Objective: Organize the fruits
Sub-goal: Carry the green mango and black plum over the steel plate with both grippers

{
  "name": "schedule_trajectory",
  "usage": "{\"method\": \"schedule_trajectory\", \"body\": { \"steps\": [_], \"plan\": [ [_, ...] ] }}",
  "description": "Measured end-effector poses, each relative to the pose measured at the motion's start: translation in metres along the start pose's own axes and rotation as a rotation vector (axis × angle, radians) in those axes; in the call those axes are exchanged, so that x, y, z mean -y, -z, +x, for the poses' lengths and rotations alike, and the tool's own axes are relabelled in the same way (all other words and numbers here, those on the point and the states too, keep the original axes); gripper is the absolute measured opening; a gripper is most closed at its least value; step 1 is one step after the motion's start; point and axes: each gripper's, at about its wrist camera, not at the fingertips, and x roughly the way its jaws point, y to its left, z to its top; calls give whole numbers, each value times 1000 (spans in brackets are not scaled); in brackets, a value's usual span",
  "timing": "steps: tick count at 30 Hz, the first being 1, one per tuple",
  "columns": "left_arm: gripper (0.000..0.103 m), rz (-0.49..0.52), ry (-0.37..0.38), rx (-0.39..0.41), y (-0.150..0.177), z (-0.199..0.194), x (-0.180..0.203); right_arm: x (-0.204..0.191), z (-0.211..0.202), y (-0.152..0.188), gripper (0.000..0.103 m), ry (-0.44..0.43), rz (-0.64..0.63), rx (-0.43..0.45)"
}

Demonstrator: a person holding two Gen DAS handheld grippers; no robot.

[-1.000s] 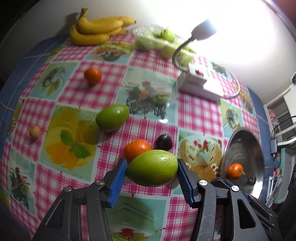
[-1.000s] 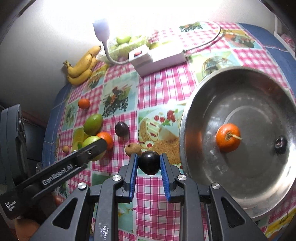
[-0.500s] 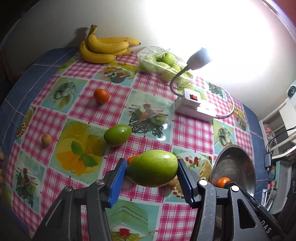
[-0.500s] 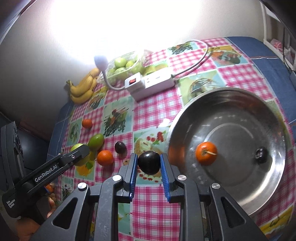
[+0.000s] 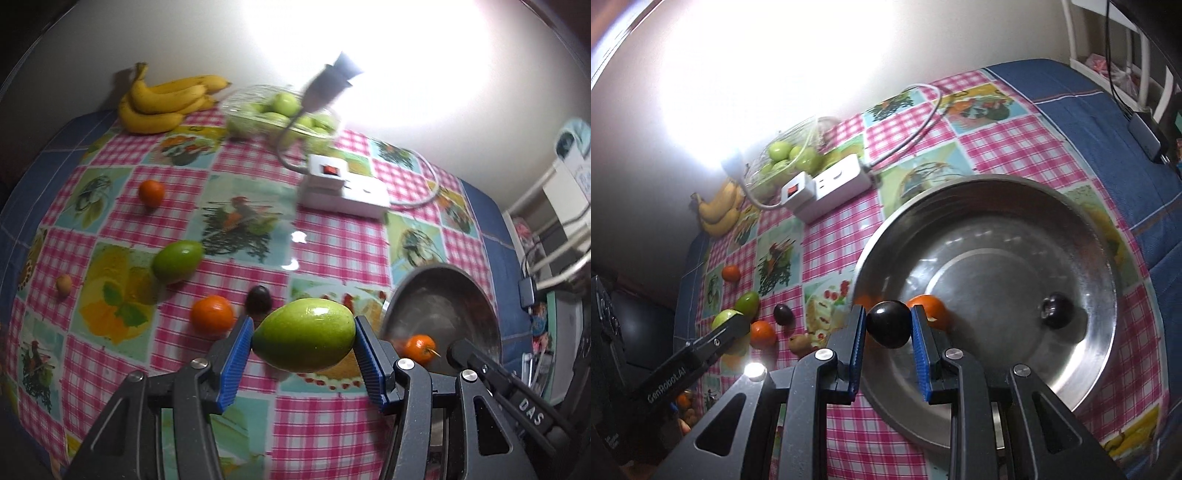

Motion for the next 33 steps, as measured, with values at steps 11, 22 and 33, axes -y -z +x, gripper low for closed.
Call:
{"method": "schedule_trajectory", "body": {
  "steps": [11,22,33],
  "plan": [
    [58,205,29,-49,28,14,80,46,-14,-8,26,42,91,35],
    [58,359,51,-113,60,32,135,88,-23,-13,26,83,155,61],
    [58,374,34,-171,71,57,142,81,-6,-16,26,95,94,53]
  ]
}}
